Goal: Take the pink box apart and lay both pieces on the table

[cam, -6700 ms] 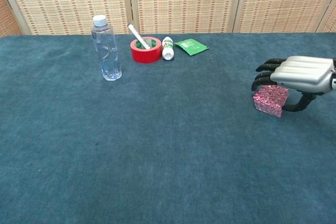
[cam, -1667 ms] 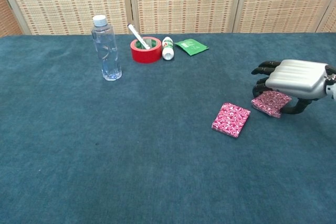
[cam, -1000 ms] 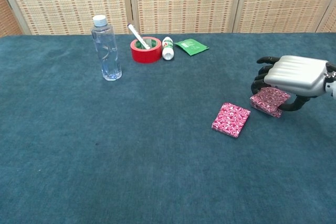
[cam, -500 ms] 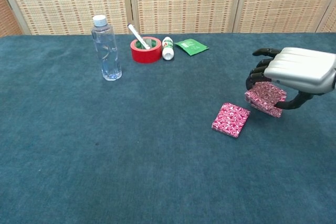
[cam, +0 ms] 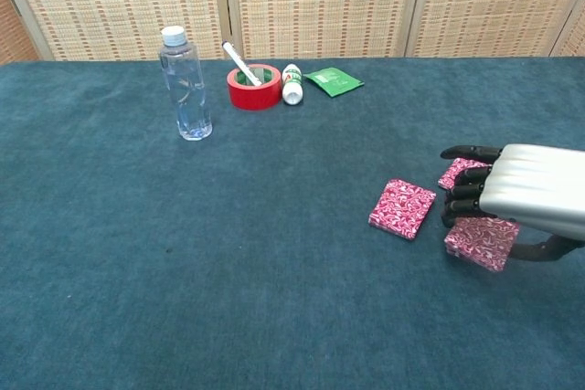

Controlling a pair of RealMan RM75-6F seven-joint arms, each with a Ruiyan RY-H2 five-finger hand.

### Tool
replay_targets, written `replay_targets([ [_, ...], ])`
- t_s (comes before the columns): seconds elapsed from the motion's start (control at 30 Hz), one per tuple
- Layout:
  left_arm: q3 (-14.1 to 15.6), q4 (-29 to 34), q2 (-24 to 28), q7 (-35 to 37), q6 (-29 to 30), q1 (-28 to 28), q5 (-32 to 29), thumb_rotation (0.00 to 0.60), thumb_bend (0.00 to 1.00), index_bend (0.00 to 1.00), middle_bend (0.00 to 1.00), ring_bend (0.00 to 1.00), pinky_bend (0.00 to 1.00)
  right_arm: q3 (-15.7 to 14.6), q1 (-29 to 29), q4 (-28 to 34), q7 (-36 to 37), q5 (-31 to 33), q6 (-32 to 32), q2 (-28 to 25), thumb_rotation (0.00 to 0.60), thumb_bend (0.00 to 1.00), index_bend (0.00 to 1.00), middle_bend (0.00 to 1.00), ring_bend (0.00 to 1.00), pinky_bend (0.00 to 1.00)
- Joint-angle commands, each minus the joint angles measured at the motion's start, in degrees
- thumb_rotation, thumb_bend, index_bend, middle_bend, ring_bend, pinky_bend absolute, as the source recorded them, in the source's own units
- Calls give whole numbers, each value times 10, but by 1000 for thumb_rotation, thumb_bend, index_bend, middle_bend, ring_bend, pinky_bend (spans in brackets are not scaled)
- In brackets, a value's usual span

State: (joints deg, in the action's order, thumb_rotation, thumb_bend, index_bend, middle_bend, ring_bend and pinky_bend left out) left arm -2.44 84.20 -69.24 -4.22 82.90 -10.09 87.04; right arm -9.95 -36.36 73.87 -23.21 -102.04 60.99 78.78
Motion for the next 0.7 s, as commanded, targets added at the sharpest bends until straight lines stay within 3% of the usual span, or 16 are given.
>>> replay_targets([
  [0.03,0,0,0,-1,-3,-1,0,600,476,0,0,0,52,1,4,-7,-18,-2,-4,4,600,270,595,488,258,0],
  [0.13,1,0,0,-2,-7,-3,-2,600,476,0,0,0,52,9,5,-1,-37,19,-29,3,600,271,378,439,226,0],
  [0.2,1,1,0,-3,-6,-2,-2,600,476,0,0,0,52,14,5,17,-52,42,-55,-4,600,270,136,294,149,0],
  [0.27,0,2,0,-4,-3,-1,0,600,477,0,0,0,52,17,3,33,-57,56,-75,-10,600,270,23,192,103,0],
  [0.47,3,4,0,-8,-1,-1,4,600,476,0,0,0,53,22,11,58,-87,74,-82,-20,600,270,0,70,33,0],
  [0.7,2,7,2,-7,2,0,5,600,476,0,0,0,53,36,37,123,-84,91,-35,-64,600,271,0,35,1,0],
])
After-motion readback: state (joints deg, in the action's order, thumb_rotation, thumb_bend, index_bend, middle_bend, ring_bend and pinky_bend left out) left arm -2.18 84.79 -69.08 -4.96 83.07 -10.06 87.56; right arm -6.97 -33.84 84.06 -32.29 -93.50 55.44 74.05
